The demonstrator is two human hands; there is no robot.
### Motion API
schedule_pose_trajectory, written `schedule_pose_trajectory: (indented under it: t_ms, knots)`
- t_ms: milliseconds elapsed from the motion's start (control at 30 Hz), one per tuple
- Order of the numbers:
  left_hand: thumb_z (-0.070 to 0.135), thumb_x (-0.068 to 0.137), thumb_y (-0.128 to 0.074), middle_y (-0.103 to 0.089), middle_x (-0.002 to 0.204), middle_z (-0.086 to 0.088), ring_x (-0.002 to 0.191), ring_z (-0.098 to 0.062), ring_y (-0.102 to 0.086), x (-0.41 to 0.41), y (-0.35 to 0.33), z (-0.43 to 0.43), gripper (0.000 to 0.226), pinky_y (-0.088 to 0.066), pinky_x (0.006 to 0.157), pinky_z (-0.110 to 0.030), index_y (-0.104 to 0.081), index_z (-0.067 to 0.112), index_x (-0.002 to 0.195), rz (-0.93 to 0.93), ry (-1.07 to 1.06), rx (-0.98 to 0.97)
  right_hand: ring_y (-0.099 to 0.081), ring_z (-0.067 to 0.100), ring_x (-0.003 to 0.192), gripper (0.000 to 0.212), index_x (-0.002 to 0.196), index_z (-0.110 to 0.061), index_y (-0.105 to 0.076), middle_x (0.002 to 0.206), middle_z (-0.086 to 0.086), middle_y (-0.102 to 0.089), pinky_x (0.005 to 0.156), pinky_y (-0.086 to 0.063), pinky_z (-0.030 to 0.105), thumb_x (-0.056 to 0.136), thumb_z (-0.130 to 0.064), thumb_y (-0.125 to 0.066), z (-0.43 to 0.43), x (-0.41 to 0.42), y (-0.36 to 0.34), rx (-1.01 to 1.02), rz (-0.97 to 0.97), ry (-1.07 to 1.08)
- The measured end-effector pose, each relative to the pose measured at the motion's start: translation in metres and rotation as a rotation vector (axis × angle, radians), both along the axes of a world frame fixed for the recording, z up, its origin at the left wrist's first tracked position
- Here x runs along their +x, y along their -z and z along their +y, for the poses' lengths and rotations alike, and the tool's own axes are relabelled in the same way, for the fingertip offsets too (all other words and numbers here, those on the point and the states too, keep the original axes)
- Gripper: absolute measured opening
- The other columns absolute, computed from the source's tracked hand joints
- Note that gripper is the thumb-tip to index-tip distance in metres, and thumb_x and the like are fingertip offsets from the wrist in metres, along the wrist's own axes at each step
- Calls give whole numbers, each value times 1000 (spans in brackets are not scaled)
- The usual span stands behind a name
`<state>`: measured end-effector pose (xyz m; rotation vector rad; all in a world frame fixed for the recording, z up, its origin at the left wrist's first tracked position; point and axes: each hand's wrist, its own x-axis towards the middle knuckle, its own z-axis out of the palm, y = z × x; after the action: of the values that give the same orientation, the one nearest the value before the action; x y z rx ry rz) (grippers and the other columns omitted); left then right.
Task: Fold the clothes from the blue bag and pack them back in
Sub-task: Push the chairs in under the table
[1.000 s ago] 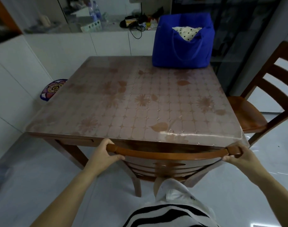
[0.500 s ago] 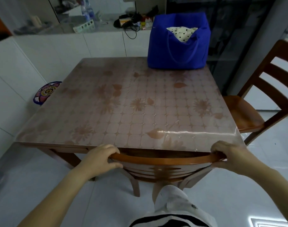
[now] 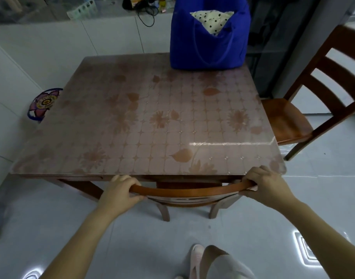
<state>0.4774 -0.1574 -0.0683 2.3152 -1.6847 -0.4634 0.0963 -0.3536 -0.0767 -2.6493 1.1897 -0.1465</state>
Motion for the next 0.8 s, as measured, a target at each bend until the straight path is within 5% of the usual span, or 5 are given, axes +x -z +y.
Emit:
schedule_pose_trajectory:
  t_ms: [133, 233, 400, 533, 800]
  knots:
    - [53, 74, -71, -58, 112, 11, 115, -14, -43, -32, -2, 4, 43, -28, 94, -28, -65, 29, 109, -55, -42, -58, -53, 28, 117, 62, 119, -20, -62, 125, 2, -58, 95, -47, 41, 64, -42, -83, 26, -11, -5, 19, 0, 35]
    - [58, 75, -64, -58, 123, 8, 126, -16, -44, -75, -7, 9, 51, -24, 110, -50, -63, 27, 115, 53, -96, -132, -23, 21, 143, 82, 144, -28, -34, 154, -6, -24, 112, -30, 40, 75, -47, -74, 58, -29, -8, 105, -35, 94]
    - [39, 84, -65, -37, 146, 10, 143, -9, -16, -155, -10, 11, 44, -24, 114, -37, -55, 25, 125, 250, -133, -196, -35, 11, 136, 81, 146, -41, -14, 157, -14, -7, 100, -45, 28, 79, -64, -54, 96, -104, -2, 284, -88, 197]
    - [27, 88, -61, -34, 143, 17, 139, -2, -22, -233, -19, -17, 40, -25, 101, -6, -51, 28, 127, 329, -131, -272, -53, -2, 115, 80, 135, -61, -13, 151, -22, -19, 82, -54, 28, 63, -92, -28, 95, -209, 18, 374, -150, 336]
    - [29, 89, -60, -40, 140, 14, 132, 0, -33, -432, -10, -145, 49, -33, 112, -34, -42, 27, 134, 405, 66, -234, -49, -18, 105, 73, 123, -74, -8, 134, -33, -30, 73, -49, 11, 55, -98, -22, 30, -411, 4, 409, -212, 412]
